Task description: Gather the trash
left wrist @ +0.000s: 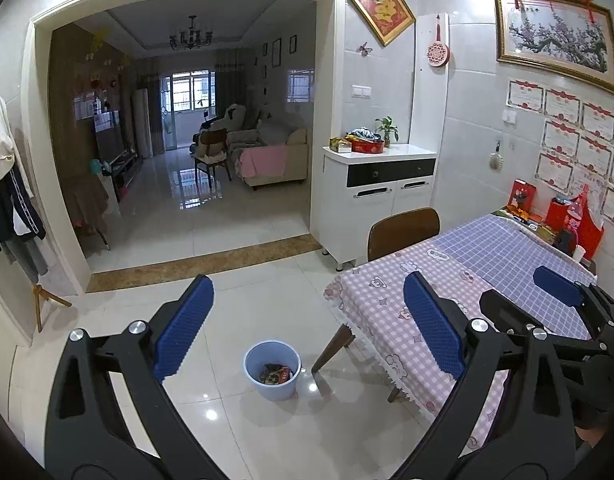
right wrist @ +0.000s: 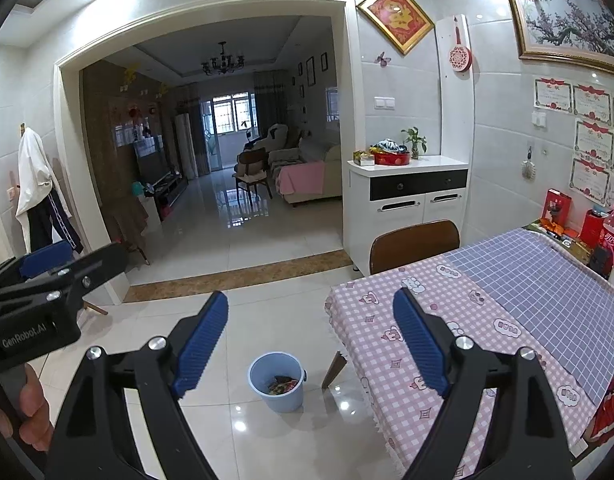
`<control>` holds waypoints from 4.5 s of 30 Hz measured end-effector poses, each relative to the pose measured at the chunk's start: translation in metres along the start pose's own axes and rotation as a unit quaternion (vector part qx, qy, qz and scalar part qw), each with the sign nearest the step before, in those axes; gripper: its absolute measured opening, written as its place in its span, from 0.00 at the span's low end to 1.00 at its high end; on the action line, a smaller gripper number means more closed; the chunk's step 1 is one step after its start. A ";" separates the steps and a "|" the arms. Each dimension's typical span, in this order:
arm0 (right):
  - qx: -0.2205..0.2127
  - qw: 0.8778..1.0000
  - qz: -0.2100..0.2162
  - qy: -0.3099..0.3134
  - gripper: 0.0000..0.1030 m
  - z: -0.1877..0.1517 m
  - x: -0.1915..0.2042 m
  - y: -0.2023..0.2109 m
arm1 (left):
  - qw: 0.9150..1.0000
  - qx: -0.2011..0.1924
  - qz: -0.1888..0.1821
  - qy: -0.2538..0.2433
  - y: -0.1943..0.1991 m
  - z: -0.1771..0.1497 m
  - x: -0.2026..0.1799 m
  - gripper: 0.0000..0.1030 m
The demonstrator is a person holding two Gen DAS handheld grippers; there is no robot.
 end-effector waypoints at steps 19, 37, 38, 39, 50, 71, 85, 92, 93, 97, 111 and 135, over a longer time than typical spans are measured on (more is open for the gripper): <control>0.008 1.000 0.004 0.000 0.81 -0.004 0.011 -0.005 | 1.000 0.002 0.000 0.000 -0.001 -0.002 0.002 0.91; 0.013 1.000 0.004 -0.001 0.81 -0.001 0.010 -0.017 | 1.000 0.004 0.002 0.003 -0.006 0.003 -0.002 0.91; 0.013 1.000 0.005 -0.001 0.81 -0.001 0.009 -0.017 | 1.000 0.004 0.002 0.003 -0.006 0.003 -0.002 0.91; 0.013 1.000 0.005 -0.001 0.81 -0.001 0.009 -0.018 | 1.000 0.004 0.002 0.003 -0.006 0.003 -0.002 0.91; 0.013 1.000 0.004 -0.001 0.82 0.001 0.008 -0.020 | 1.000 0.006 0.000 0.003 -0.007 0.003 -0.004 0.91; 0.017 1.000 0.002 -0.004 0.83 0.005 0.002 -0.028 | 1.000 0.007 -0.005 0.002 -0.017 0.009 -0.008 0.91; 0.019 1.000 0.000 -0.006 0.83 0.004 0.001 -0.034 | 1.000 0.009 -0.005 0.004 -0.020 0.006 -0.007 0.91; 0.023 1.000 -0.002 -0.009 0.83 0.006 0.005 -0.042 | 1.000 0.010 -0.005 0.004 -0.024 0.005 -0.006 0.91; 0.024 1.000 -0.002 -0.009 0.83 0.006 0.005 -0.043 | 1.000 0.011 -0.006 0.004 -0.024 0.005 -0.006 0.91; 0.027 1.000 -0.003 -0.011 0.83 0.007 0.008 -0.049 | 1.000 0.011 -0.006 0.004 -0.024 0.005 -0.007 0.91; 0.031 0.999 -0.008 -0.016 0.83 0.005 0.026 -0.062 | 1.000 0.019 -0.008 0.005 -0.033 -0.002 0.004 0.91; 0.063 0.998 -0.003 -0.028 0.83 0.012 0.039 -0.123 | 0.999 0.051 -0.002 0.009 -0.082 0.000 0.042 0.91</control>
Point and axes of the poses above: each gripper's, at about its wrist camera, not at the fingertips, and y roughly against the way its jaws point, x to its left, z to its top, the point moved 8 cm from there along -y, roughly the way its jaws point, and after that the axes turned 4 degrees about x, right-handed, at the moved point
